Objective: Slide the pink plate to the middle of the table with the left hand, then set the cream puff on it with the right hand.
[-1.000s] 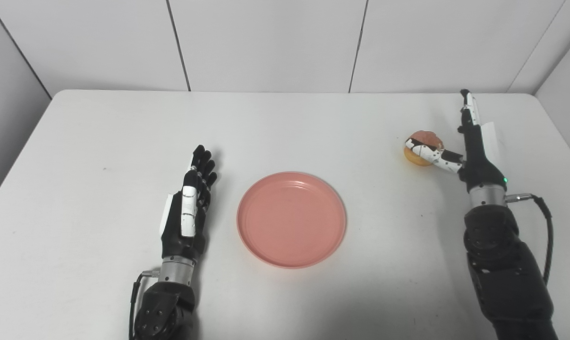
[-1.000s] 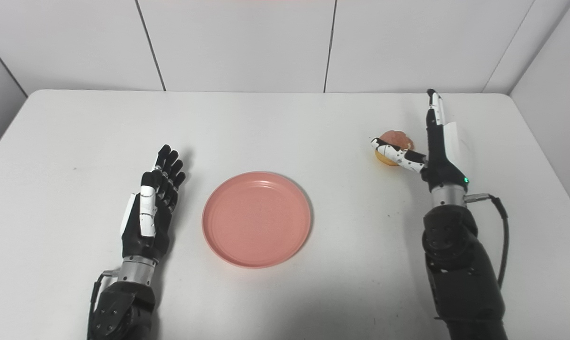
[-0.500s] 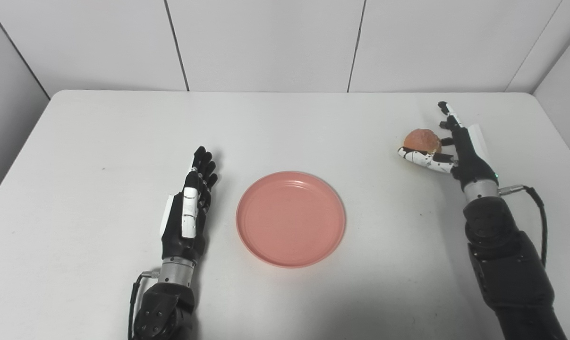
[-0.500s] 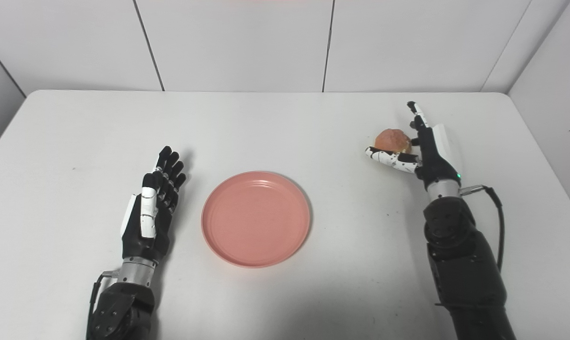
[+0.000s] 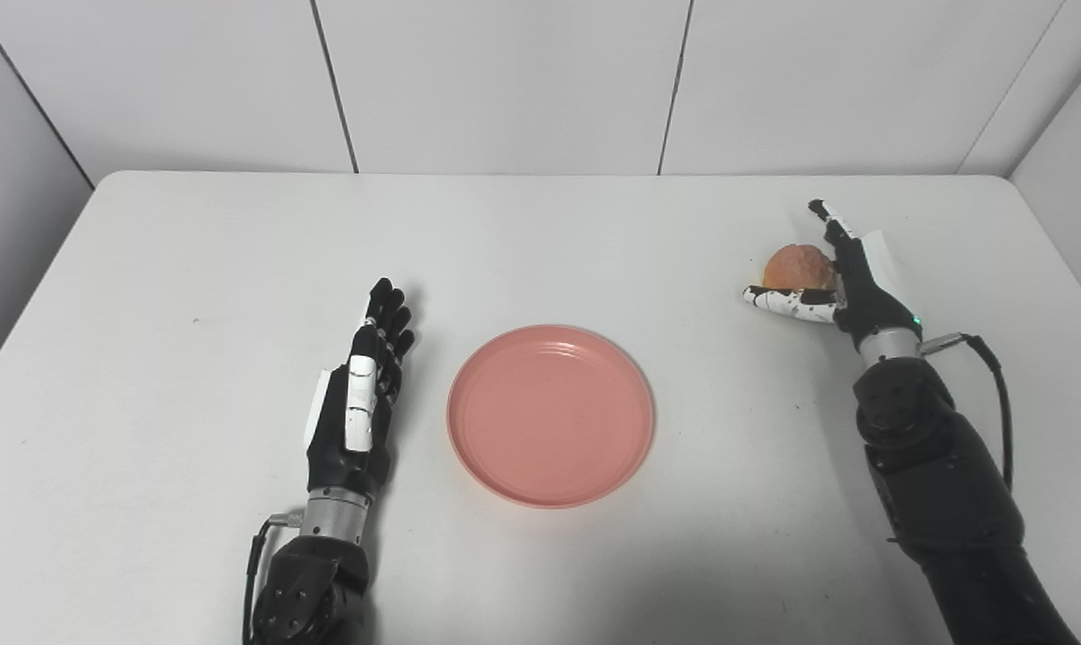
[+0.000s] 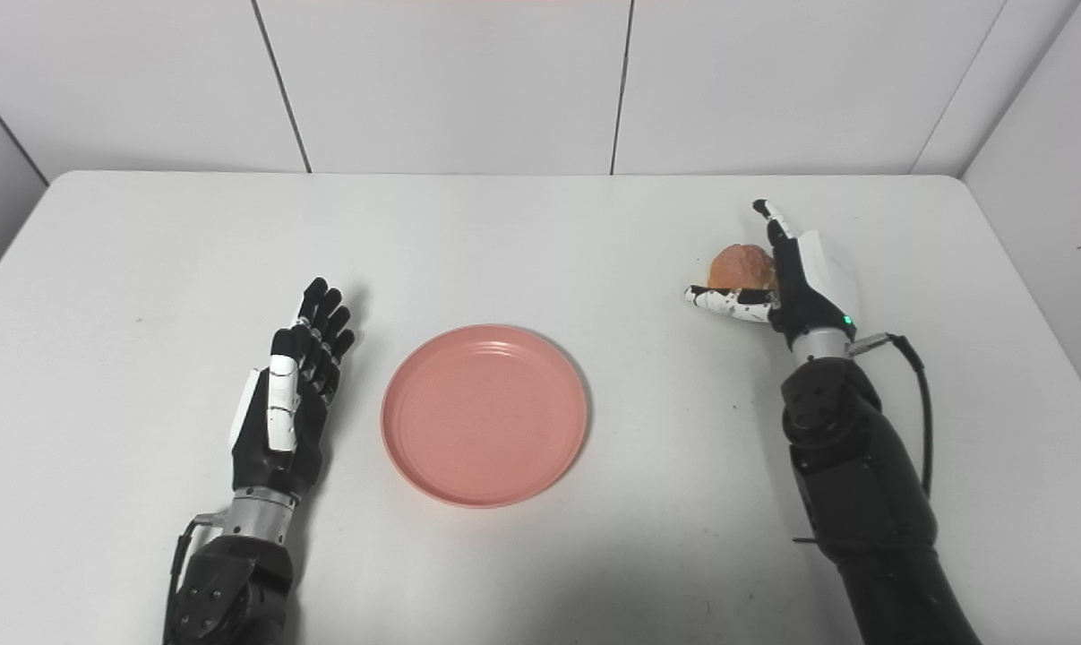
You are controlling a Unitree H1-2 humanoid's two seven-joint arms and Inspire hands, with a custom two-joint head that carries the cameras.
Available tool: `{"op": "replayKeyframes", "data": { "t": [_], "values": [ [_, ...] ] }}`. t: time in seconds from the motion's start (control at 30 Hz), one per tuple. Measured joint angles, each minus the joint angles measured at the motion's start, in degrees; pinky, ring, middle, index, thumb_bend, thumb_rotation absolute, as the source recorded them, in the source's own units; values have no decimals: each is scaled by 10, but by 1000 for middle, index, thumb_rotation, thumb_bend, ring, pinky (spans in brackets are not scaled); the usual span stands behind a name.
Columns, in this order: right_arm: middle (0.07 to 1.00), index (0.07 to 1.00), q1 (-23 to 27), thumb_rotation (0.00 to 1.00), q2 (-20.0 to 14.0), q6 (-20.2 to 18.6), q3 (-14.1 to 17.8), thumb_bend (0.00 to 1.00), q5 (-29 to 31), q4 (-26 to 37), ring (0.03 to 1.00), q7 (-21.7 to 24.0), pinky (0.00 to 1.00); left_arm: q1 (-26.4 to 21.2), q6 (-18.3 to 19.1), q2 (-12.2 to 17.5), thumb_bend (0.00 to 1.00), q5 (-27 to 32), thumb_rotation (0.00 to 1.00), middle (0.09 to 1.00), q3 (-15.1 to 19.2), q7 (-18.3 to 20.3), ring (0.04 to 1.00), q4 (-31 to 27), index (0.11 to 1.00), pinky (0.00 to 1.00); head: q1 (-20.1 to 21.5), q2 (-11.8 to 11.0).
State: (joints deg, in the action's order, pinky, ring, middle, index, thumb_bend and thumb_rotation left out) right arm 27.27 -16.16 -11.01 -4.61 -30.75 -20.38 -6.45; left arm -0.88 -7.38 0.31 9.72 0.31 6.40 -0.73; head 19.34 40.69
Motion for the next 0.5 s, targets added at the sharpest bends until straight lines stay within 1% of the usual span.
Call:
{"op": "replayKeyframes", "data": {
  "t": [0.1, 0.2, 0.23, 0.27, 0.3, 0.37, 0.4, 0.43, 0.5],
  "values": [
    [895, 882, 6, 244, 0, 0, -6, 777, -6, -13, 857, -14, 737, 0, -1, 1, 665, 0, 1000, 1000, -1, 0, 1000, 0, 1000, 1000, 0, 1],
    [870, 858, 8, 159, -1, 0, -13, 677, -14, -18, 839, -23, 737, 0, -1, 2, 664, 0, 1000, 1000, -3, 0, 1000, -1, 1000, 1000, -3, 1],
    [869, 857, 8, 153, -1, 1, -17, 672, -18, -20, 837, -28, 736, 0, 0, 2, 662, 0, 1000, 1000, -3, 0, 1000, -2, 1000, 1000, -3, 1],
    [851, 839, 10, 86, -1, 2, -20, 642, -21, -24, 815, -33, 714, 1, 0, 2, 661, 0, 1000, 1000, -4, 0, 1000, -2, 1000, 1000, -3, 1],
    [845, 834, 11, 63, -1, 5, -22, 632, -23, -30, 807, -39, 706, 1, 0, 2, 660, 1, 1000, 1000, -4, 1, 1000, -2, 1000, 1000, -3, 1],
    [811, 804, 14, 13, -2, 10, -23, 593, -23, -36, 740, -47, 636, 1, 0, 3, 654, 0, 1000, 1000, -5, 1, 1000, -2, 1000, 1000, -3, 1],
    [793, 792, 15, 6, -3, 13, -25, 577, -23, -40, 713, -51, 609, 1, 0, 4, 654, 0, 1000, 1000, -6, 1, 1000, -2, 1000, 1000, -6, 3],
    [767, 771, 16, 2, -4, 16, -25, 539, -23, -44, 671, -55, 559, 1, 0, 4, 657, 0, 1000, 1000, -7, 2, 1000, -3, 1000, 1000, -7, 4],
    [756, 763, 19, 0, -8, 17, -26, 522, -23, -45, 651, -59, 536, 3, 3, 5, 658, 0, 1000, 1000, -8, 2, 1000, -6, 1000, 1000, -6, 4]
  ]
}}
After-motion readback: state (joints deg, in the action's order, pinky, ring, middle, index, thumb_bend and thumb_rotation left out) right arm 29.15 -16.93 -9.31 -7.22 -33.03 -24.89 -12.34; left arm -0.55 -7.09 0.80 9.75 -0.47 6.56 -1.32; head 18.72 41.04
